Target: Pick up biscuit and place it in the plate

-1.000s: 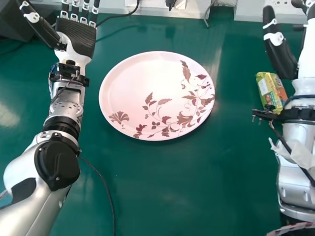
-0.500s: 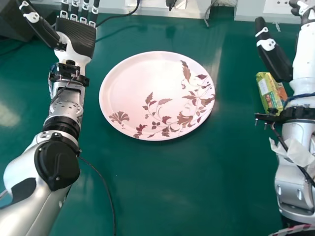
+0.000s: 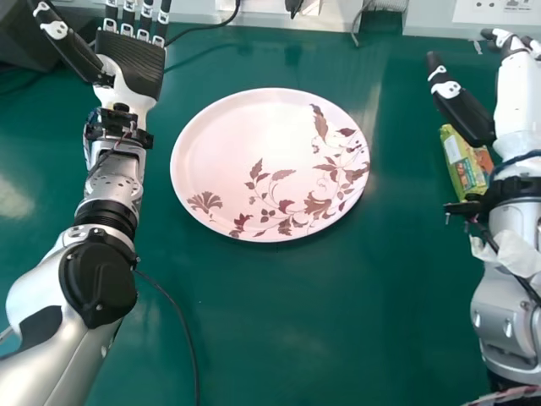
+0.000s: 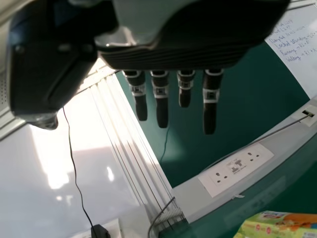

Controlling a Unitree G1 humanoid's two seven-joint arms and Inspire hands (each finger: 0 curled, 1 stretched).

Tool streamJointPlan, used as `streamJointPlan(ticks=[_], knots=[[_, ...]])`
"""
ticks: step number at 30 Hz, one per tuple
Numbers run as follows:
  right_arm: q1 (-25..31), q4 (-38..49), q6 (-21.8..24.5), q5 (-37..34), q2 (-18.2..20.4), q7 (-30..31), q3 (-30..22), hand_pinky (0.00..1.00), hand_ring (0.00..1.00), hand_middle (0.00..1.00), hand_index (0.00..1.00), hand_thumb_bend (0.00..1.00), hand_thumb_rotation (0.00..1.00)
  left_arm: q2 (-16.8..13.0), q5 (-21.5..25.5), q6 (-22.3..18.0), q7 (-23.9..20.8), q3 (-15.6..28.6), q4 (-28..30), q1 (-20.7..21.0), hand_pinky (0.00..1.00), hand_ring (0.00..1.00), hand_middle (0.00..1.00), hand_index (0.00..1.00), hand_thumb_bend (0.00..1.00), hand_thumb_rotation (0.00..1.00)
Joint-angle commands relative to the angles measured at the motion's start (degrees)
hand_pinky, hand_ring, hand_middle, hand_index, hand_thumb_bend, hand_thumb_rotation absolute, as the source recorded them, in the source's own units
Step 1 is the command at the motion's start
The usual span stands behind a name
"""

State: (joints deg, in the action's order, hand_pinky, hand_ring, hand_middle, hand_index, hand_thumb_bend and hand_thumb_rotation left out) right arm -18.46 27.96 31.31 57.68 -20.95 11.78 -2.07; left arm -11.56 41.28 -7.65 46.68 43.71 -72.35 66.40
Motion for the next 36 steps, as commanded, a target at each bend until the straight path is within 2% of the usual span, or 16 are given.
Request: streamJointPlan(ticks=[1, 13, 21, 28, 36], knots=[[-0.58, 1.05, 0.75, 1.62, -0.98, 1.61, 0.42, 0.71, 0.82, 0.88, 0.93, 0.82, 0.62, -0.08, 0.11, -0.42, 0.38, -0.05, 0.18, 0.34, 0.82, 0.9, 0.94, 1.0, 1.0, 0.63], [-2.74, 0.73, 3.22, 8.28, -2.81, 10.92, 1.6, 0.71, 0.82, 0.88, 0.94, 0.91, 0.64, -0.16, -0.04, -1.05, 0.87, -0.07, 0.01, 0.27, 0.85, 0.89, 0.94, 0.99, 1.0, 0.64], [-4.88, 0.19, 5.97, 16.24, -1.71, 16.77, 3.22, 0.71, 0.83, 0.89, 0.95, 0.92, 0.66, -0.11, 0.01, -1.24, 0.89, -0.03, 0.0, 0.25, 0.85, 0.89, 0.95, 0.98, 1.0, 0.61], [-5.94, -2.49, 6.34, 20.55, -0.85, 19.06, 3.68, 0.7, 0.81, 0.87, 0.94, 0.91, 0.67, -0.07, 0.08, -1.13, 0.53, 0.01, -0.02, 0.41, 0.84, 0.88, 0.94, 0.96, 1.0, 0.57], [-6.65, -4.66, 5.88, 20.17, -1.12, 20.56, 3.09, 0.7, 0.82, 0.89, 0.93, 0.91, 0.66, -0.07, 0.06, -0.98, 0.49, -0.03, -0.01, 0.46, 0.86, 0.89, 0.94, 0.96, 1.0, 0.55]])
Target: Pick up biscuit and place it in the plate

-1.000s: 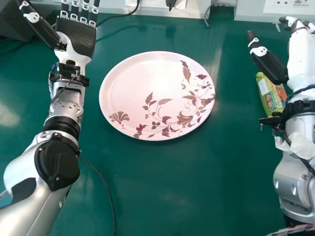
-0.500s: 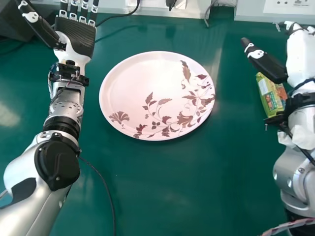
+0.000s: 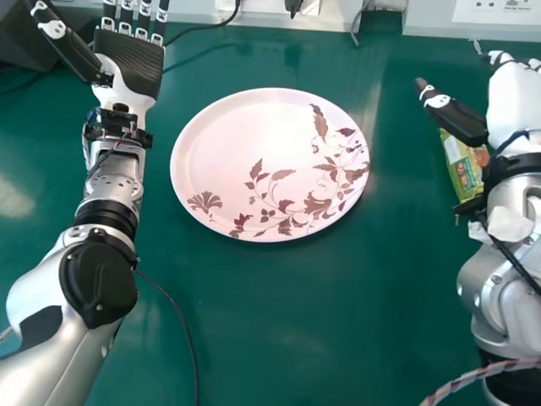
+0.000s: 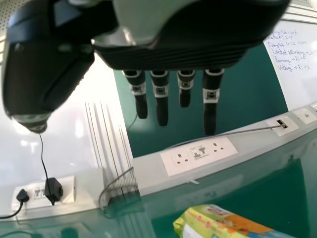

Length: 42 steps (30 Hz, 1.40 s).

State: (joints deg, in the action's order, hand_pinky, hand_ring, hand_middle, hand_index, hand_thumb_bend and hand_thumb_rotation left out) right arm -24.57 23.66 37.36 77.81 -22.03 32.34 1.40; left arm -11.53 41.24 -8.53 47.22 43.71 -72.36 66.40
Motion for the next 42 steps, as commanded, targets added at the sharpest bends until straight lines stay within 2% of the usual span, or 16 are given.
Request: streamJointPlan(ticks=[1, 10, 19, 30, 42], knots=[[-0.56, -0.72, -0.22, -0.5, -0.08, -0.04, -0.61, 0.7, 0.82, 0.89, 0.92, 0.91, 0.67, -0.09, 0.05, -0.17, -0.13, -0.07, 0.01, 0.47, 0.86, 0.89, 0.94, 0.96, 1.0, 0.54], [-0.69, -4.27, -0.01, -4.57, -0.59, 0.23, -1.72, 0.7, 0.82, 0.89, 0.92, 0.9, 0.64, -0.19, 0.49, 0.48, 0.26, 0.26, -0.05, 0.43, 0.86, 0.89, 0.94, 0.95, 1.0, 0.5], [-1.14, -7.21, 0.87, -7.2, -1.35, -0.11, -1.81, 0.72, 0.83, 0.91, 0.96, 0.85, 0.64, -0.48, 0.76, 0.8, 1.18, 0.34, -0.26, 0.5, 0.94, 0.89, 0.93, 0.95, 1.0, 0.51], [-1.19, -9.99, 1.68, -9.26, -3.24, -0.34, -1.04, 0.71, 0.82, 0.9, 0.93, 0.86, 0.63, -0.46, 0.73, 0.73, 0.62, 0.36, -0.26, 0.52, 0.9, 0.88, 0.91, 0.95, 1.0, 0.58], [-2.12, -12.65, 4.68, -8.93, -3.34, -1.69, 0.47, 0.71, 0.82, 0.9, 0.94, 0.87, 0.63, -0.61, 0.44, 0.1, -0.21, 0.2, -0.25, 0.63, 0.84, 0.88, 0.92, 0.94, 1.0, 0.58]])
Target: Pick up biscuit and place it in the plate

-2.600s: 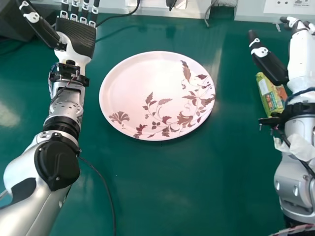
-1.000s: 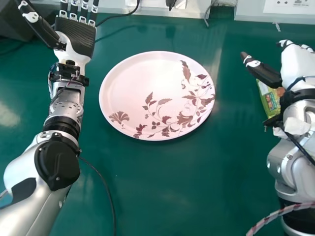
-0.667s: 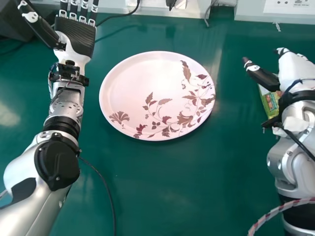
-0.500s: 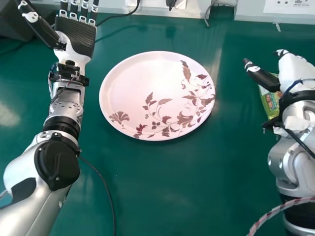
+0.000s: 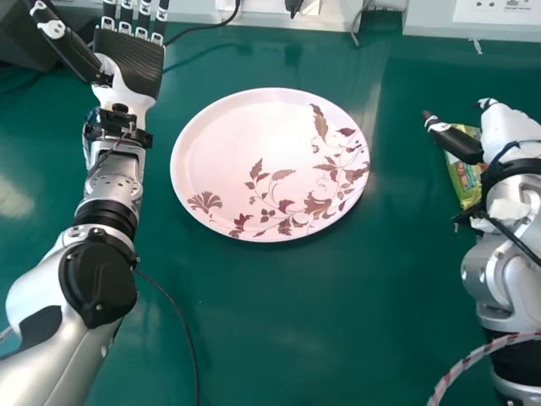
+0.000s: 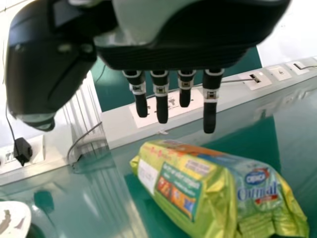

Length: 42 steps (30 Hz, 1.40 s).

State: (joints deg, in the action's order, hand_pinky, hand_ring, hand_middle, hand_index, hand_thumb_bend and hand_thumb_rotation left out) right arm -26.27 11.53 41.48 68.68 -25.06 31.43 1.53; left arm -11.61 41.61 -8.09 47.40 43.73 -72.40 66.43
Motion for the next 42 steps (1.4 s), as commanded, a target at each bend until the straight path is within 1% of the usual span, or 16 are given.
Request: streamJointPlan(ticks=[1, 3, 7, 11, 13, 21, 24, 28, 31, 34, 36, 42], knots=[[-0.47, -0.98, 0.81, 0.23, -0.4, -0.99, 0.51, 0.71, 0.82, 0.9, 0.95, 0.87, 0.64, -0.56, 0.1, -0.36, 0.06, 0.19, -0.21, 0.6, 0.84, 0.88, 0.92, 0.94, 1.0, 0.58], [-0.63, -1.86, 1.42, 0.37, -0.49, -1.33, 0.82, 0.73, 0.84, 0.92, 0.96, 0.88, 0.65, -0.64, 0.14, -0.45, 0.79, 0.19, -0.24, 0.59, 0.81, 0.87, 0.93, 0.94, 1.0, 0.59], [-1.1, -3.48, 2.47, -0.03, -0.68, -1.88, 1.22, 0.71, 0.83, 0.92, 0.96, 0.9, 0.65, -0.63, 0.24, -0.41, 0.3, 0.3, -0.25, 0.66, 0.77, 0.86, 0.93, 0.94, 1.0, 0.6], [-1.38, -4.73, 2.96, -0.76, -0.87, -2.39, 1.42, 0.71, 0.83, 0.91, 0.95, 0.9, 0.65, -0.51, 0.33, -0.44, 0.05, 0.38, -0.2, 0.65, 0.79, 0.87, 0.93, 0.94, 1.0, 0.6], [-1.51, -5.28, 3.24, -0.97, -0.94, -2.67, 1.59, 0.7, 0.83, 0.9, 0.95, 0.9, 0.64, -0.63, 0.38, -0.2, 0.18, 0.42, -0.24, 0.66, 0.78, 0.87, 0.93, 0.94, 1.0, 0.6], [-2.21, -7.33, 3.99, -3.24, -1.04, -3.53, 1.52, 0.71, 0.81, 0.9, 0.96, 0.92, 0.64, -0.9, 0.41, -0.11, 0.5, 0.48, -0.28, 0.72, 0.78, 0.88, 0.93, 0.95, 1.0, 0.58], [-2.73, -8.93, 4.45, -4.49, -1.24, -3.97, 1.56, 0.7, 0.82, 0.9, 0.95, 0.92, 0.65, -0.84, 0.58, -0.03, 0.24, 0.64, -0.24, 0.77, 0.81, 0.88, 0.93, 0.95, 1.0, 0.57], [-3.26, -10.94, 4.7, -5.32, -1.78, -4.71, 2.13, 0.67, 0.77, 0.86, 0.92, 0.93, 0.63, -1.1, 0.8, 0.72, -0.23, 0.87, -0.29, 0.86, 0.77, 0.87, 0.92, 0.95, 1.0, 0.57], [-3.49, -11.92, 5.02, -6.13, -2.2, -4.96, 2.49, 0.66, 0.75, 0.85, 0.9, 0.93, 0.64, -1.22, 0.59, 0.38, 0.09, 0.76, -0.23, 0.77, 0.79, 0.87, 0.92, 0.95, 1.0, 0.57], [-3.83, -12.84, 5.67, -6.62, -2.51, -4.96, 2.94, 0.66, 0.77, 0.86, 0.91, 0.93, 0.65, -1.21, 0.96, 0.79, 0.17, 1.03, -0.15, 0.9, 0.79, 0.88, 0.93, 0.95, 1.0, 0.57], [-4.01, -13.52, 5.92, -7.01, -2.72, -5.23, 3.19, 0.67, 0.79, 0.88, 0.93, 0.92, 0.67, -1.4, 1.07, 1.21, 1.07, 1.08, -0.18, 0.85, 0.78, 0.87, 0.92, 0.95, 1.0, 0.56], [-4.58, -14.77, 7.34, -7.54, -3.35, -4.99, 4.49, 0.68, 0.79, 0.88, 0.93, 0.93, 0.68, -1.59, 1.22, 1.4, 1.21, 1.42, -0.28, 0.88, 0.78, 0.88, 0.93, 0.96, 1.0, 0.57]])
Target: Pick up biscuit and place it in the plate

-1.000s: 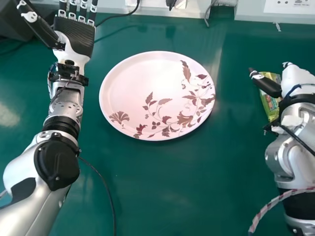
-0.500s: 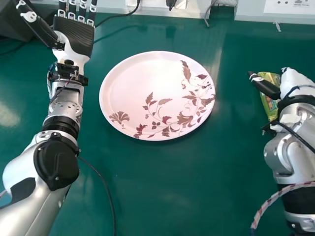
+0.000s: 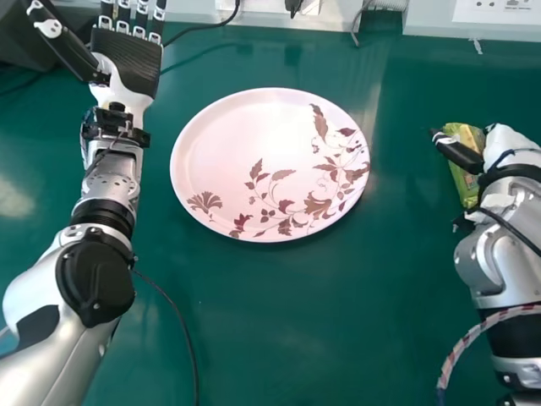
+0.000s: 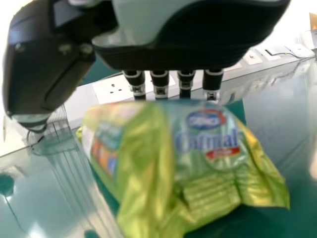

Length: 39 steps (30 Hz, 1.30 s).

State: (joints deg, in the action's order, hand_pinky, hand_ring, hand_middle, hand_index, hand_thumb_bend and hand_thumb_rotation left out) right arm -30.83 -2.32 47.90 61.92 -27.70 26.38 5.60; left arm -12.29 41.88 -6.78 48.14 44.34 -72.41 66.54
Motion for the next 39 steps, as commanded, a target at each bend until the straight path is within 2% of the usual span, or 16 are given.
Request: streamJointPlan(ticks=[1, 8, 14, 18, 22, 27, 34, 39], knots=[[-0.07, -1.04, 1.09, -0.98, -0.79, 0.03, 0.5, 0.67, 0.78, 0.88, 0.92, 0.93, 0.68, -0.88, 0.93, -0.03, 0.13, 0.85, -0.26, 0.78, 0.78, 0.88, 0.93, 0.96, 1.0, 0.57], [-0.24, -1.69, 1.94, -1.77, -1.84, 0.43, 1.52, 0.66, 0.78, 0.86, 0.9, 0.92, 0.67, -0.83, 1.85, 0.17, -0.05, 1.19, -0.1, 0.94, 0.78, 0.89, 0.94, 0.96, 1.0, 0.57], [0.01, -1.63, 2.17, -1.9, -3.05, 1.12, 2.75, 0.67, 0.8, 0.88, 0.93, 0.89, 0.63, -1.17, 2.79, 0.53, 1.16, 1.6, -0.25, 0.94, 0.78, 0.9, 0.95, 0.98, 1.0, 0.58], [0.51, -0.89, 2.08, -1.53, -4.03, 1.98, 3.91, 0.67, 0.8, 0.87, 0.9, 0.88, 0.64, -0.92, 3.05, 0.74, 0.54, 2.18, -0.16, 1.1, 0.77, 0.9, 0.96, 0.98, 1.0, 0.57], [0.88, -0.29, 2.13, -0.73, -5.4, 3.9, 5.47, 0.68, 0.8, 0.88, 0.92, 0.87, 0.64, -0.93, 3.19, 1.17, 0.78, 2.67, -0.25, 1.14, 0.75, 0.89, 0.95, 0.98, 1.0, 0.57], [0.7, -0.65, 2.39, 0.5, -6.59, 6.0, 7.58, 0.69, 0.81, 0.88, 0.93, 0.86, 0.64, -0.92, 3.22, 1.26, 1.5, 2.96, -0.14, 1.2, 0.76, 0.88, 0.94, 0.97, 1.0, 0.53], [0.78, -2.4, 2.57, 2.55, -6.83, 6.26, 9.81, 0.67, 0.78, 0.86, 0.91, 0.86, 0.65, -0.78, 3.57, 1.21, 0.81, 2.74, -0.1, 1.23, 0.86, 0.9, 0.94, 0.97, 1.0, 0.49], [1.29, -2.81, 1.95, 3.99, -7.45, 6.87, 10.91, 0.66, 0.78, 0.86, 0.92, 0.85, 0.65, -0.63, 3.88, 1.26, 0.36, 2.89, -0.09, 1.28, 0.84, 0.89, 0.94, 0.96, 1.0, 0.48]])
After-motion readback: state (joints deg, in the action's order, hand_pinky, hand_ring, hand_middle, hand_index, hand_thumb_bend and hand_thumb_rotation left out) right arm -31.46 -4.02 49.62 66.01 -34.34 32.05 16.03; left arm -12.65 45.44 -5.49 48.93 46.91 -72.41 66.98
